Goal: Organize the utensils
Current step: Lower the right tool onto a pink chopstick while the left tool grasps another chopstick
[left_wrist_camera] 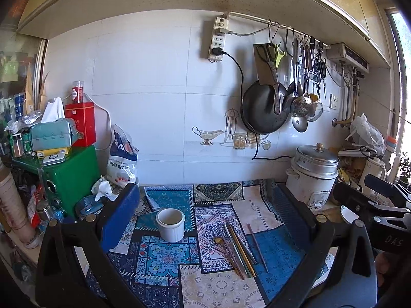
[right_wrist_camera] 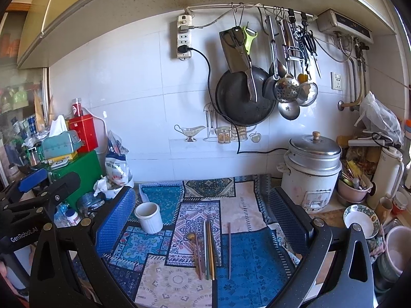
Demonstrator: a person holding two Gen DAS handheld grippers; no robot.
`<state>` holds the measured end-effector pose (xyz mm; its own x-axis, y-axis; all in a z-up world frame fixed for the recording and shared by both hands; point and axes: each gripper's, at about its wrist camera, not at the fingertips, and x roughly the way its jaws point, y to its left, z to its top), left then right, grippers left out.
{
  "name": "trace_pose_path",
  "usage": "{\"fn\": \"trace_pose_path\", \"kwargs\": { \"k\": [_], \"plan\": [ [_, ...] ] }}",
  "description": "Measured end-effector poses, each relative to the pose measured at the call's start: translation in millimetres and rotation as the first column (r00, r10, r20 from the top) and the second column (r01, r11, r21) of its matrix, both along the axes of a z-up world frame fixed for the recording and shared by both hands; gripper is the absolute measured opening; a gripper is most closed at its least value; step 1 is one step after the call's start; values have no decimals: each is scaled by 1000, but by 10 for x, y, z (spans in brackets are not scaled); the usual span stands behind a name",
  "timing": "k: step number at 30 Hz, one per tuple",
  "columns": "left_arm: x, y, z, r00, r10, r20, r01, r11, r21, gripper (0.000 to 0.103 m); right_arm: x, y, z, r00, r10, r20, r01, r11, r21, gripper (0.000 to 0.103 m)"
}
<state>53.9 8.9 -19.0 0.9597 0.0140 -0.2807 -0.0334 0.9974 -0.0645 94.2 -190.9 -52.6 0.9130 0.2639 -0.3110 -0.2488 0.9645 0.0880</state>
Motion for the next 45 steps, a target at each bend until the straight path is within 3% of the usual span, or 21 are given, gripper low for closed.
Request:
{"fn": "trace_pose_path", "kwargs": {
  "k": [7,12,23,29,33,37,39,42,45],
  "plan": [
    [463,-61,-298,994,1,-110,0,1000,6,103,406,-42,-328,992,-42,-119,36,998,-49,103],
    [917,-88,-669,973,-13,-232,12,1000,-7,103,786,-104,-666,969,-68,-237,45,994,-102,103],
    [1904,-192,-1724,868,14,-497,-7,1000,15,103,1625,-285,-1554,872,-121,-474,10,973,-230,102],
    [2357,-212,-2268,797,49,-602,-40,999,29,103,2041,-310,-1926,816,-101,-569,-30,976,-216,100],
    [2588,-255,-2505,753,36,-657,-20,999,32,93,2293,-306,-2134,778,-86,-622,-58,976,-208,96],
    [2790,-272,-2685,710,-17,-704,5,1000,-19,82,2530,-302,-2328,732,-62,-679,-89,979,-185,90],
    [2894,-285,-2753,692,-40,-720,8,999,-48,76,2631,-294,-2411,708,-47,-705,-104,980,-170,79],
    [3053,-296,-2836,673,-53,-738,-6,997,-76,70,2760,-277,-2507,679,-13,-734,-128,983,-135,72],
    [3208,-296,-2898,652,-68,-755,-13,995,-101,58,2848,-231,-2582,662,16,-749,-158,980,-119,63]
  ]
}}
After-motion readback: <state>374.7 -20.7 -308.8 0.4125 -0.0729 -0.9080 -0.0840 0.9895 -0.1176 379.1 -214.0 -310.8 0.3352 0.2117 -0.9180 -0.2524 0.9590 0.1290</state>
